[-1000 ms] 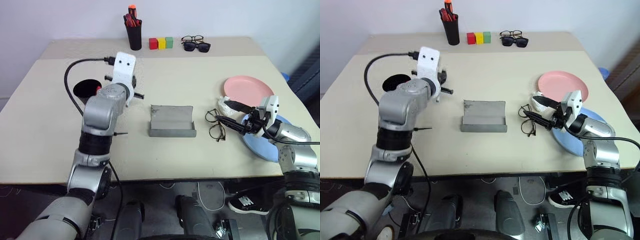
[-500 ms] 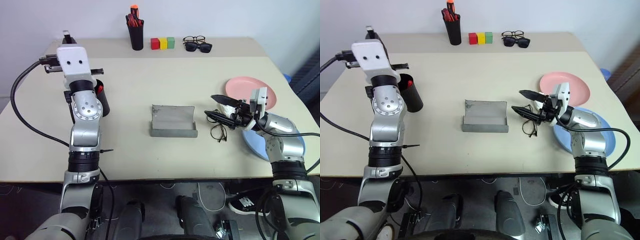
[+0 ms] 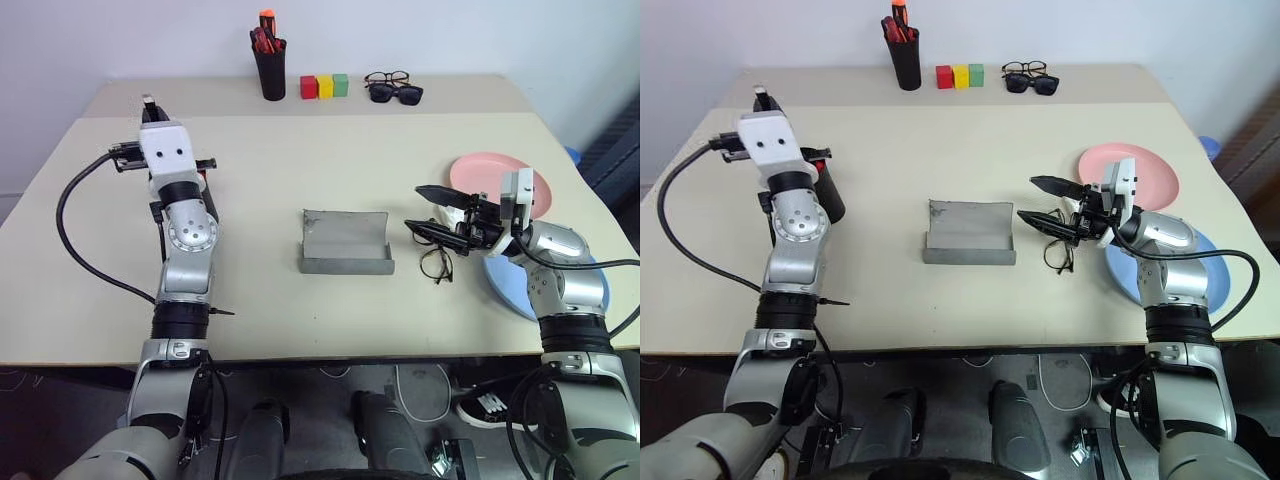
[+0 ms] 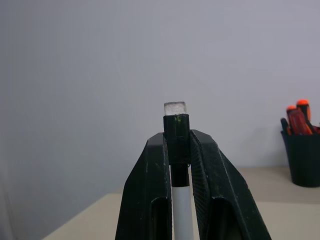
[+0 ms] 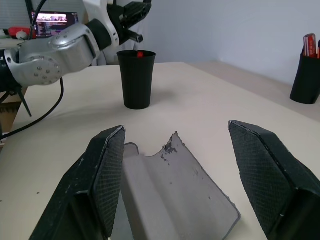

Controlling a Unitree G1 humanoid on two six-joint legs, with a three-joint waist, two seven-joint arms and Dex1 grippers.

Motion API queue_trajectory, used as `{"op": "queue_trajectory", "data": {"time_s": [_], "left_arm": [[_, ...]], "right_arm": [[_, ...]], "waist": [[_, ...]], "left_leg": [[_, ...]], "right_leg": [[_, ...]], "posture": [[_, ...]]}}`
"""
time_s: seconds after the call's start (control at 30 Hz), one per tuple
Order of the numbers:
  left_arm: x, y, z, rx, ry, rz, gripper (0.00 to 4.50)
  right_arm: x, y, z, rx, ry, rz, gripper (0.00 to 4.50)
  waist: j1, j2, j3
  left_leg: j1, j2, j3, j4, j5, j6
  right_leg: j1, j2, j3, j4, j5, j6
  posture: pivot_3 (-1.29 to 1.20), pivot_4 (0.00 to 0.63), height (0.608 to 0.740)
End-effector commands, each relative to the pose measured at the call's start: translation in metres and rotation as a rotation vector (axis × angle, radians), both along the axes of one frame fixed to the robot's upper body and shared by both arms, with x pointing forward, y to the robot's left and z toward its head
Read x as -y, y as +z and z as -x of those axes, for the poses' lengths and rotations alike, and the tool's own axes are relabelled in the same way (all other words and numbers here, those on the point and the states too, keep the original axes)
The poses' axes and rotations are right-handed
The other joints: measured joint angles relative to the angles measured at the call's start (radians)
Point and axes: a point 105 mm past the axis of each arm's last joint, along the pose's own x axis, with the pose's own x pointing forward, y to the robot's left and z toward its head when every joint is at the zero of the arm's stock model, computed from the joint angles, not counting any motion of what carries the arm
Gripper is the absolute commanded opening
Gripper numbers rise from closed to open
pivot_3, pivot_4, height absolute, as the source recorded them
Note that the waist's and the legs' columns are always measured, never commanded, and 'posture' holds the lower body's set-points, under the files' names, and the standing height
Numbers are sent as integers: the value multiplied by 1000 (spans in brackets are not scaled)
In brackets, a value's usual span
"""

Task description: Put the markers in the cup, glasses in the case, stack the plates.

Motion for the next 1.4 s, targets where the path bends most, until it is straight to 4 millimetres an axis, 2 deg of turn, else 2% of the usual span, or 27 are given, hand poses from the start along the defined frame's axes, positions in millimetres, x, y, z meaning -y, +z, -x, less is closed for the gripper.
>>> {"op": "queue_trajectory", "data": {"time_s": [0.03, 0.07, 0.1, 0.33, 0.47, 0.53, 0.57, 0.63, 0.73, 0.83, 0.93, 1.0, 1.07, 1.23, 1.4], "left_arm": [[2, -3, 6, 16, -12, -43, 61], [3, -8, 5, -4, -16, -54, 61], [4, -11, 5, -16, -25, -73, 497], [11, -20, 12, -29, -95, -48, 4020], [28, -8, 15, -28, -224, 22, 4020], [53, -7, 8, -153, -383, -8, 4020], [76, -10, 6, -260, -526, -100, 4020], [112, -13, 15, -376, -761, -249, 4020], [138, -20, 31, -482, -1019, -246, 4020], [165, -38, 59, -645, -1323, -308, 4020], [173, -66, 77, -842, -1478, -490, 4020], [170, -76, 79, -927, -1524, -570, 4020], [167, -81, 75, -969, -1535, -625, 4020], [164, -97, 48, -1093, -1497, -767, 4020], [176, -111, 35, -1169, -1494, -858, 4020]], "right_arm": [[3, 11, 3, 47, -11, -2, 3364], [5, 10, 3, 47, -15, -1, 3364], [6, 10, 3, 46, -18, -1, 3364], [7, 11, 1, 48, -30, 3, 3364], [9, 9, 1, 42, -44, 9, 3364], [13, 8, 2, 35, -62, 15, 3364], [15, 7, 4, 30, -72, 20, 3364], [21, 4, 8, 17, -92, 33, 3364], [32, -2, 19, -10, -129, 62, 3364], [45, -12, 33, -44, -177, 108, 3364], [60, -16, 49, -75, -243, 113, 3364], [70, -18, 59, -85, -288, 120, 3364], [77, -20, 66, -93, -327, 123, 3364], [87, -24, 85, -97, -419, 106, 3364], [86, -27, 97, -96, -468, 90, 3364]], "waist": [[-3, 0, 0], [-3, 0, 0], [-3, 0, 0], [-2, 0, 0], [-2, 0, 0], [-1, 0, 0], [1, 0, 0], [1, 0, 0], [-2, 0, 0], [-4, 1, 0], [-8, 1, 0], [-10, 1, 0], [-8, 1, 0], [-3, 0, 0], [-3, 0, 0]], "left_leg": [[0, 0, 0, 0, 0, 0], [0, 0, 0, 0, 0, 0], [0, 0, 0, 0, 0, 0], [0, 0, 0, 0, 0, 0], [0, 0, 0, 0, 0, 0], [0, 0, 0, 0, 0, 0], [0, 0, 0, 0, 0, 0], [0, 0, 0, 0, 0, 0], [-1, 0, 0, 0, 0, 1], [0, 0, 0, -1, -1, 1], [1, 1, 0, -1, -1, 1], [1, 1, 1, 0, -1, 1], [1, 1, 2, 1, -1, 1], [0, 0, 2, 2, -1, 1], [-1, 0, 2, 1, -2, 3]], "right_leg": [[0, 0, 0, 0, 0, 0], [0, 0, 0, 0, 0, 0], [0, 0, 0, 0, 0, 0], [0, 0, 0, 0, 0, 0], [0, 0, 0, 0, 0, 0], [0, 0, 0, 0, 0, 0], [0, 0, 0, 0, 0, 0], [0, 0, 0, 0, 0, 0], [0, 0, 0, -1, -1, 0], [-1, 0, 0, 0, -1, 0], [-1, 1, 0, 1, -3, -3], [-1, 1, 1, 1, -4, -4], [0, 1, 2, 1, -5, -2], [-1, 1, 2, -1, -5, -2], [-1, 0, 2, -2, -5, -2]], "posture": [[0, 150, 740], [0, 150, 740], [0, 150, 740], [0, 150, 740], [0, 150, 740], [0, 150, 740], [0, 150, 740], [0, 150, 740], [0, 150, 740], [0, 150, 740], [0, 150, 740], [0, 150, 740], [0, 150, 740], [0, 150, 740], [0, 150, 740]]}}
